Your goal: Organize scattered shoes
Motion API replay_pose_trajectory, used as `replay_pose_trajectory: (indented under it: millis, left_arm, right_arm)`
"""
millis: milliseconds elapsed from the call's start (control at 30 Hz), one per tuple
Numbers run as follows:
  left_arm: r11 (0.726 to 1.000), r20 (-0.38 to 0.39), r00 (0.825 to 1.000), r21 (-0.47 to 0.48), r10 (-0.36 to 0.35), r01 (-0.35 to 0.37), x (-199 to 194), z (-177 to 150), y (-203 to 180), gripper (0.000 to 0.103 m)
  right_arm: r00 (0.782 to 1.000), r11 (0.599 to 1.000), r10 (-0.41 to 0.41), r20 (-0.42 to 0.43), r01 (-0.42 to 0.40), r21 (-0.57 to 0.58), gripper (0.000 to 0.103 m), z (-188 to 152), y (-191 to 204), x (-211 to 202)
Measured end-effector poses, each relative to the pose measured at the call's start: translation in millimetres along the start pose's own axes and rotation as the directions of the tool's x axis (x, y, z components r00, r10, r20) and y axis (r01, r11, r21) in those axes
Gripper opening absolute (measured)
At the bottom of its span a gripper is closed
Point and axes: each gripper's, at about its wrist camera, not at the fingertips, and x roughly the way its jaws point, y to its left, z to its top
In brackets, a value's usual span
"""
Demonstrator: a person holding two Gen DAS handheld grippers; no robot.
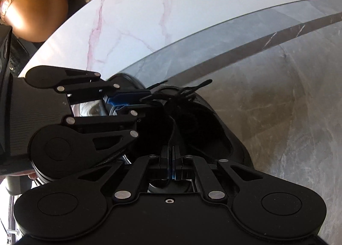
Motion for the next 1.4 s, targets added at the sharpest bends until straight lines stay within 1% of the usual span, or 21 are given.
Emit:
replay_pose_trajectory:
  millis: [100,167,267,367,433,467,533,567,633,700,800,833,867,900,1000,1067,1167,1200,1233,1300,1400]
  left_arm:
    - [0.999,0.006,1.000,0.043,0.019,-0.019,-3.5,-3.7,-6.1,0.012]
    - [1.000,0.000,1.000,0.028,0.003,-0.003,-3.5,-3.8,-3.1,0.012]
    - [0.999,-0.003,1.000,0.040,-0.002,0.003,-1.7,-3.1,-3.0,0.012]
    - [0.998,-0.003,1.000,0.055,0.007,-0.007,-0.4,-5.5,-5.8,0.012]
    - [0.998,0.002,1.000,0.063,0.012,-0.012,0.2,-6.7,-7.2,0.012]
    - [0.998,0.004,1.000,0.067,0.014,-0.014,0.9,-7.1,-7.6,0.012]
    - [0.997,0.005,1.000,0.070,0.016,-0.016,1.7,-7.0,-8.2,0.012]
    - [0.997,0.003,1.000,0.069,0.018,-0.018,2.2,-6.4,-8.6,0.012]
    - [0.997,0.004,1.000,0.071,0.019,-0.020,1.3,-7.2,-8.8,0.012]
    - [0.997,0.008,1.000,0.078,0.020,-0.021,0.1,-8.9,-9.0,0.012]
    - [0.997,0.015,1.000,0.074,0.020,-0.021,-1.2,-10.5,-8.5,0.012]
    - [0.997,0.018,1.000,0.071,0.020,-0.021,-1.5,-11.0,-8.4,0.012]
    - [0.998,0.025,0.999,0.067,0.021,-0.022,-1.6,-11.6,-8.5,0.012]
    - [0.998,0.033,0.999,0.062,0.021,-0.023,-1.7,-12.3,-8.7,0.012]
    - [0.998,0.060,0.998,0.057,0.018,-0.022,-2.0,-14.5,-8.9,0.012]
    - [0.998,0.069,0.997,0.063,0.017,-0.021,-1.3,-13.9,-10.3,0.012]
    - [0.999,0.034,0.999,0.048,0.010,-0.012,8.7,-12.7,-11.1,0.010]
    - [1.000,0.026,1.000,0.028,0.003,-0.003,13.8,-14.0,-10.4,0.010]
    - [1.000,0.022,1.000,0.012,-0.006,0.005,18.6,-14.8,-10.3,0.010]
    - [1.000,0.029,0.999,0.018,-0.018,0.017,25.2,-10.0,-16.0,0.010]
    - [1.000,0.043,0.999,0.012,-0.006,0.005,29.3,-4.1,-22.0,0.010]
  right_arm:
    - [1.000,1.000,-0.002,-0.017,0.003,0.001,0.002,-2.3,-1.2,0.8]
    - [1.000,1.000,-0.011,-0.022,0.010,-0.014,0.002,-1.0,2.2,-2.5]
    - [0.999,0.999,-0.012,-0.029,0.011,-0.032,0.002,0.7,2.9,-1.9]
    - [1.000,1.000,0.015,0.004,-0.015,-0.005,0.004,7.7,-2.0,-7.0]
    - [0.999,1.000,0.011,0.036,-0.010,-0.018,0.005,21.4,2.3,-9.9]
    - [0.999,0.998,-0.012,0.049,0.015,-0.055,0.007,28.1,2.7,-10.0]
    - [0.995,0.985,-0.085,0.053,0.092,-0.145,0.014,42.6,3.0,0.5]
    - [0.993,0.978,-0.105,0.049,0.112,-0.178,0.020,48.2,1.8,9.4]
    - [0.991,0.967,-0.125,0.040,0.131,-0.220,0.021,54.8,-2.0,21.2]
    - [0.989,0.950,-0.149,0.006,0.145,-0.278,0.026,66.9,-7.7,49.8]
    - [0.991,0.942,-0.126,-0.052,0.103,-0.319,0.026,74.0,-13.2,77.1]
    - [0.991,0.939,-0.120,-0.054,0.095,-0.330,0.026,73.8,-14.0,80.9]
    - [0.992,0.935,-0.120,-0.050,0.096,-0.340,0.024,74.0,-13.7,83.2]
    - [0.992,0.935,-0.123,-0.042,0.101,-0.341,0.014,74.3,-14.5,86.1]
    - [0.992,0.950,-0.126,-0.021,0.114,-0.290,0.009,76.0,-21.0,91.8]
    - [0.989,0.953,-0.146,0.000,0.141,-0.268,0.008,73.9,-23.5,89.7]
    - [0.974,0.951,-0.221,0.046,0.226,-0.211,0.007,69.2,-34.9,82.4]
    - [0.972,0.951,-0.228,0.049,0.234,-0.202,0.007,67.4,-40.7,79.6]
    - [0.971,0.951,-0.234,0.053,0.240,-0.194,0.007,65.8,-46.9,76.8]
    - [0.973,0.956,-0.223,0.053,0.229,-0.182,0.006,66.9,-63.8,70.7]
    - [0.978,0.958,-0.202,0.042,0.207,-0.199,0.006,69.6,-72.4,70.0]
